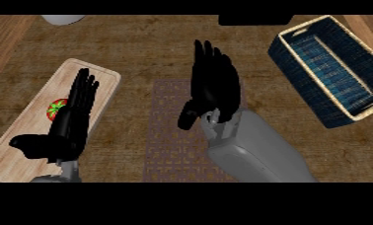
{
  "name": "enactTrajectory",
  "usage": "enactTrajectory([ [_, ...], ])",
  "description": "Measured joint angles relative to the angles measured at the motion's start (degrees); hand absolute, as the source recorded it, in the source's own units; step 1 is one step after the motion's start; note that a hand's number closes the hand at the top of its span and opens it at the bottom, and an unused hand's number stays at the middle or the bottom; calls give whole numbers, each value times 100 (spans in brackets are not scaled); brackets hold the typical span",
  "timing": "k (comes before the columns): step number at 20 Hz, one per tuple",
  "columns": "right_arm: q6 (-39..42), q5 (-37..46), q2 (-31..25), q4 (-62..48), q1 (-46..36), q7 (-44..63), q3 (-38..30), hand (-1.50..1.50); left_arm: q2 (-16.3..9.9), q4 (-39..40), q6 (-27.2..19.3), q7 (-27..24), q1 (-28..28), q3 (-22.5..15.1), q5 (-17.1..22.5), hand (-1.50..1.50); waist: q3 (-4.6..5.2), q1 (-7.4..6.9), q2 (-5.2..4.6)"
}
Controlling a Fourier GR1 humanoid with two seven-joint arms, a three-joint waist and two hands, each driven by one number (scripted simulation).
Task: Pick the croissant from the placemat and place it in the basket
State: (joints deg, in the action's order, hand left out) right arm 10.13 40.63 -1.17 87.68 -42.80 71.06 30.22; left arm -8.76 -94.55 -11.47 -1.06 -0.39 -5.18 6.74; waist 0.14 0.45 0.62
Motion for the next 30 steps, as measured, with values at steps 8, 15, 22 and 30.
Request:
enactTrajectory([
  [8, 15, 80, 3, 156, 373, 15, 178, -150, 32, -21, 22, 54, -102, 16, -7, 0, -7, -32, -28],
  [15, -156, 264, 12, -7, 588, -140, 353, -150, 3, -141, 62, 112, -22, 41, -42, 0, -9, -74, -44],
  [22, -400, 520, 14, -322, 651, -232, 484, -150, 98, -212, 38, 197, -23, -32, -100, 0, -11, -92, -52],
  [30, -564, 613, 24, -603, 796, -372, 445, -150, 136, -109, 57, 193, -133, 13, -150, 0, -11, -81, -58],
])
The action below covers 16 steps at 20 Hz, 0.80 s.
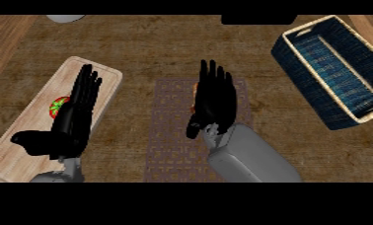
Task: Pick the croissant from the placemat and place it in the basket
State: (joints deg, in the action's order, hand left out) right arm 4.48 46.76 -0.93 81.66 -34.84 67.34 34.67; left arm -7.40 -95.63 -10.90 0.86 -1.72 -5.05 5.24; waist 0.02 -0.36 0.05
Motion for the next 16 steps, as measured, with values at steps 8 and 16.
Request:
enactTrajectory([
  [8, -237, -191, 3, -512, -18, -33, 82, -150, 19, -79, 47, -5, 46, -1, -36, 0, 0, -35, -4],
  [16, -428, -385, 13, -784, -25, -73, 182, -150, 23, -183, 93, 50, 123, 67, -33, 0, -1, -35, -5],
])
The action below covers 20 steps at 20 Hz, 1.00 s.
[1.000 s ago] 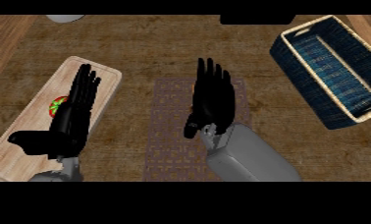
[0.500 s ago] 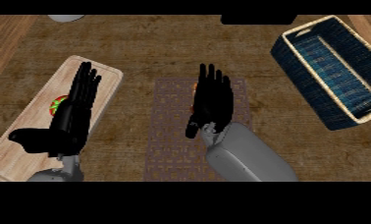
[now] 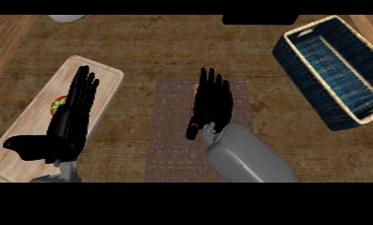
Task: Pick the croissant from the placemat and place it in the basket
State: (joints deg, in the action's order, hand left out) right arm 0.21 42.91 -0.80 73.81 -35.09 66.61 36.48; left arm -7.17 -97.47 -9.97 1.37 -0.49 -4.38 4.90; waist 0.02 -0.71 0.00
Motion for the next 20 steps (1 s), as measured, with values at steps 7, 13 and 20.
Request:
enactTrajectory([
  [7, -266, -84, 5, -398, -9, -194, 46, -150, 69, 13, -15, 74, -69, -17, -82, 0, -1, 4, -2],
  [13, -472, -87, 14, -608, 101, -258, 94, -150, 109, 130, 3, -24, -87, 20, -138, 0, -1, 17, -3],
  [20, -591, -297, 28, -975, -61, -403, 6, 150, 122, 250, 84, -53, -165, 147, -96, 0, -1, 14, -4],
])
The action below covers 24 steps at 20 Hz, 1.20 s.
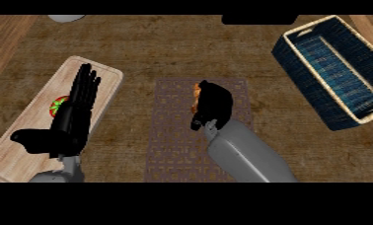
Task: Pick the croissant from the placemat and place it in the basket
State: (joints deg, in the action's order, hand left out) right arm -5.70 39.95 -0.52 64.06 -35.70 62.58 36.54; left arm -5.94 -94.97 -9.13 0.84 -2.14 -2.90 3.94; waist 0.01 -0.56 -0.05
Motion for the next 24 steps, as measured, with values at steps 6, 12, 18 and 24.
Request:
enactTrajectory([
  [6, 90, 36, -7, -332, -112, -327, 61, 150, 39, -61, 66, -17, 90, 24, -10, 0, 5, 7, 34],
  [12, 103, 108, -42, -428, -217, -339, 316, 150, 46, -112, 162, -76, 223, 59, -15, 0, 10, 7, 44],
  [18, -82, -27, -337, -1492, -919, -234, -686, 150, 91, -154, 164, -33, 154, -20, -69, 0, 0, -125, -61],
  [24, -438, 139, -930, -2657, -1740, 9, -1727, 150, 127, -139, 219, -67, -26, -126, -95, 0, 1, -346, -199],
])
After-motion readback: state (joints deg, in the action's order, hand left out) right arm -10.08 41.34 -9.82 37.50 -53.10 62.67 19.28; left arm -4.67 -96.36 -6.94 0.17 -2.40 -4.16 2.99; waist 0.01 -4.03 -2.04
